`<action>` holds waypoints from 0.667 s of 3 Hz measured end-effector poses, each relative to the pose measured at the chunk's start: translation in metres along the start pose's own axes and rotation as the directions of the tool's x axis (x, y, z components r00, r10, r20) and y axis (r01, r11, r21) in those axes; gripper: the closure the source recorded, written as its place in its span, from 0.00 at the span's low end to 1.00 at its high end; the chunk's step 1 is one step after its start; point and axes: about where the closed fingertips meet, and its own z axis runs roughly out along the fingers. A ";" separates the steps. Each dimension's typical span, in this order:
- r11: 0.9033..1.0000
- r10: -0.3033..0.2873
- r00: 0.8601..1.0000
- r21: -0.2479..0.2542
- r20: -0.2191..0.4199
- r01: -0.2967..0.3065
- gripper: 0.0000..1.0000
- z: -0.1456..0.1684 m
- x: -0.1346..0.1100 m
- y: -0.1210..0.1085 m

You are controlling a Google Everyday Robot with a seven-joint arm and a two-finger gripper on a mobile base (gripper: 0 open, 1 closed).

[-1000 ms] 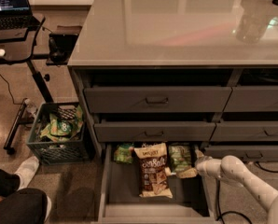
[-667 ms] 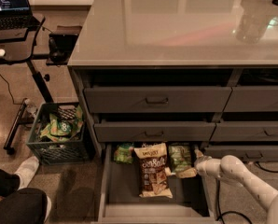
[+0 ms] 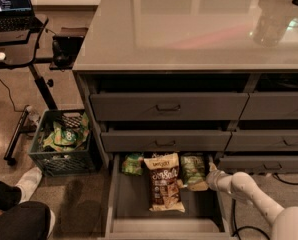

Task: Pick green jalapeno chip bag from bottom drawer and place on counter

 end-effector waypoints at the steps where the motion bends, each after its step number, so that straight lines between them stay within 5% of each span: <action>1: 1.000 -0.003 1.000 0.016 0.015 0.003 0.05 0.016 0.015 -0.012; 2: 1.000 0.001 1.000 0.019 0.019 -0.001 0.10 0.025 0.023 -0.020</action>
Offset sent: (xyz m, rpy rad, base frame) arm 0.0259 -0.0251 -0.0485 0.0027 -0.0280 -0.0295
